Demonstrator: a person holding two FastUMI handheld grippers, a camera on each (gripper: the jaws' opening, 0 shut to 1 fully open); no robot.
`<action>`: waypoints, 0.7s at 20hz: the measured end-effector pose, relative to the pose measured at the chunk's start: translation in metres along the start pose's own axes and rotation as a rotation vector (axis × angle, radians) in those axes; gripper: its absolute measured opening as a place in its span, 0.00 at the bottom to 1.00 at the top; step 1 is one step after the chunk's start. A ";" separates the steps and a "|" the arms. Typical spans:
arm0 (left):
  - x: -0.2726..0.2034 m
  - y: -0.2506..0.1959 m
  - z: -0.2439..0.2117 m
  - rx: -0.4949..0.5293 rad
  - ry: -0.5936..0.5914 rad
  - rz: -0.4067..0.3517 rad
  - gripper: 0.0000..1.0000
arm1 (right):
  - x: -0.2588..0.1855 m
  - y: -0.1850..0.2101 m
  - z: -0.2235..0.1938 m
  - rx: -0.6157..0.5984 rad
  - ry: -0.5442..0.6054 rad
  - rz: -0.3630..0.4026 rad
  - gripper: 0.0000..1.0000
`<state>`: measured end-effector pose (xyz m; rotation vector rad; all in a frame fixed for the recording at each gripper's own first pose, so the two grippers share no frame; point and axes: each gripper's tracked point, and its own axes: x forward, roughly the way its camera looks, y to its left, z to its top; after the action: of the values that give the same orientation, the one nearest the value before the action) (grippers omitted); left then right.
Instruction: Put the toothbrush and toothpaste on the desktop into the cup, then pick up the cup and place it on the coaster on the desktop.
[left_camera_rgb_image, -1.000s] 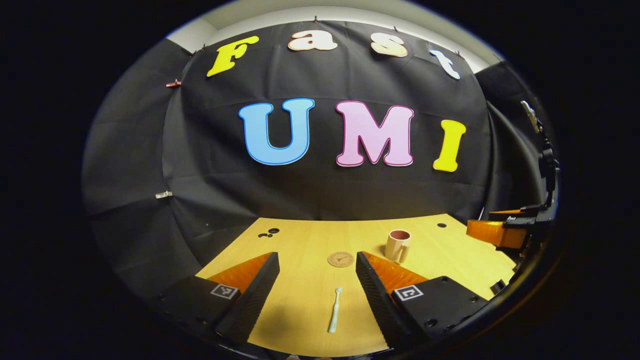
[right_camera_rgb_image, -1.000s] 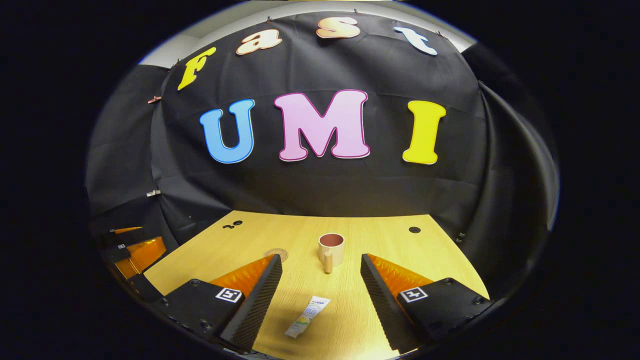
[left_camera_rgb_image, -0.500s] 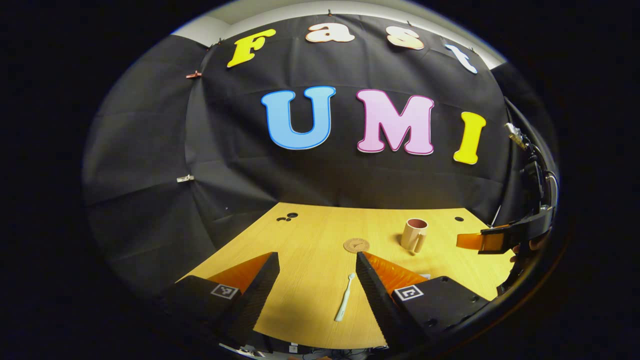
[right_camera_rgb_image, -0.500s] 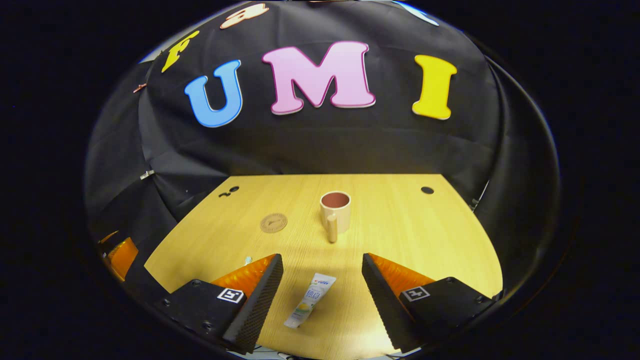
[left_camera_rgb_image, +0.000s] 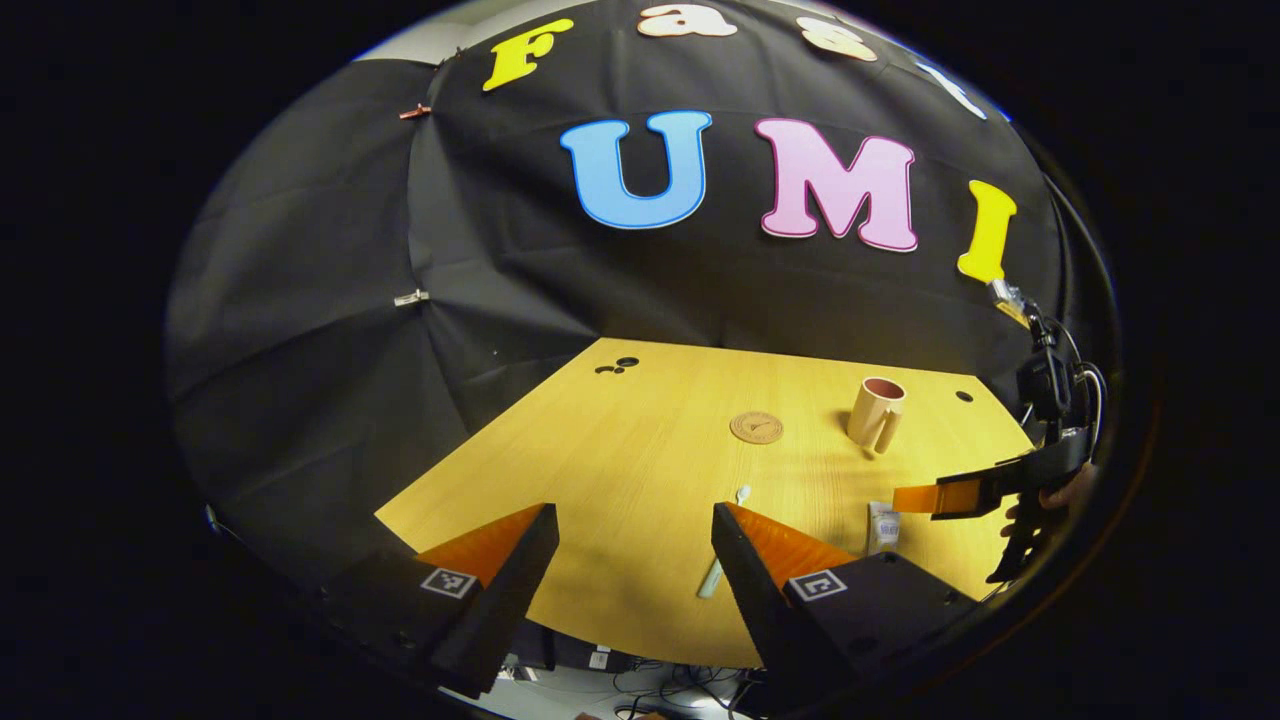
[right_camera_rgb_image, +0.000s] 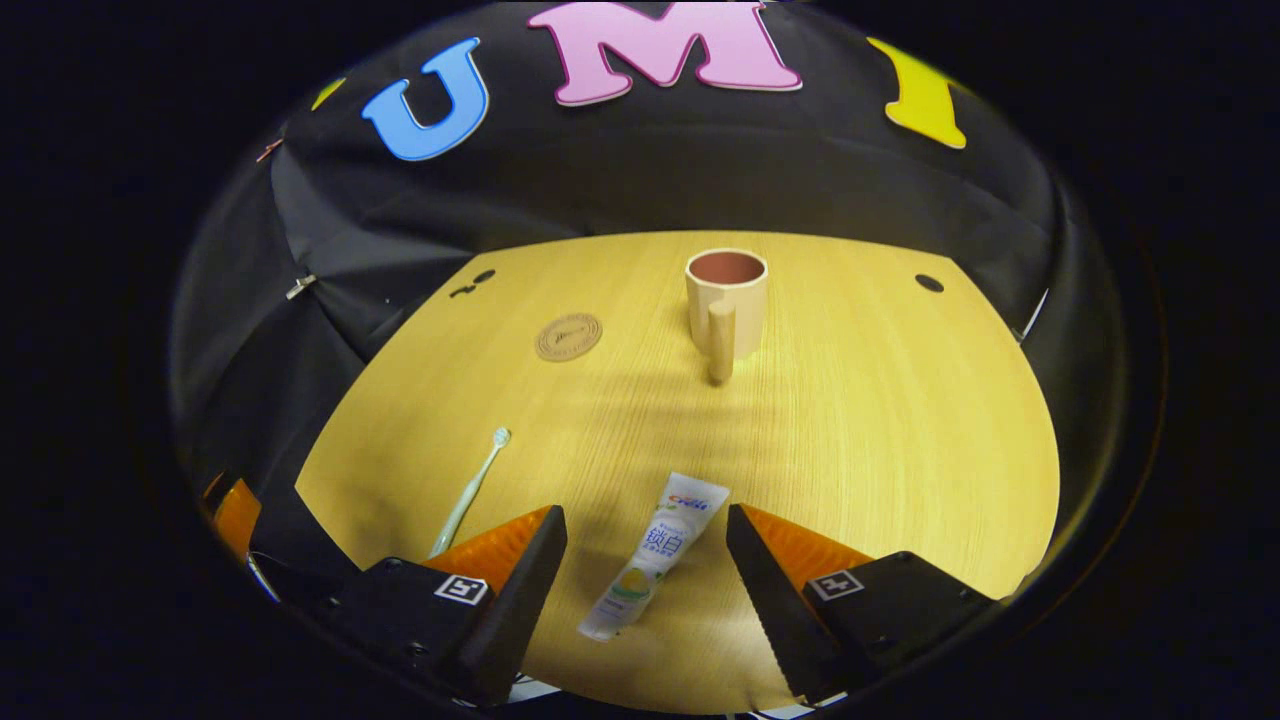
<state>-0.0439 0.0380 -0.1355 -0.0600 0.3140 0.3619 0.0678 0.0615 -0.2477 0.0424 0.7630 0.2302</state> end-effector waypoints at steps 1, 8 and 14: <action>0.001 -0.002 -0.002 0.002 0.010 0.005 0.97 | 0.005 -0.002 -0.007 0.002 0.023 -0.003 0.99; 0.012 -0.013 -0.008 0.006 0.042 0.015 0.97 | 0.038 -0.005 -0.039 -0.027 0.166 -0.008 0.99; 0.013 -0.011 -0.007 -0.028 0.045 0.027 0.98 | 0.049 -0.004 -0.057 -0.112 0.231 -0.076 0.99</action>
<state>-0.0300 0.0311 -0.1459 -0.0918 0.3548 0.3919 0.0637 0.0655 -0.3231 -0.1214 0.9781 0.2071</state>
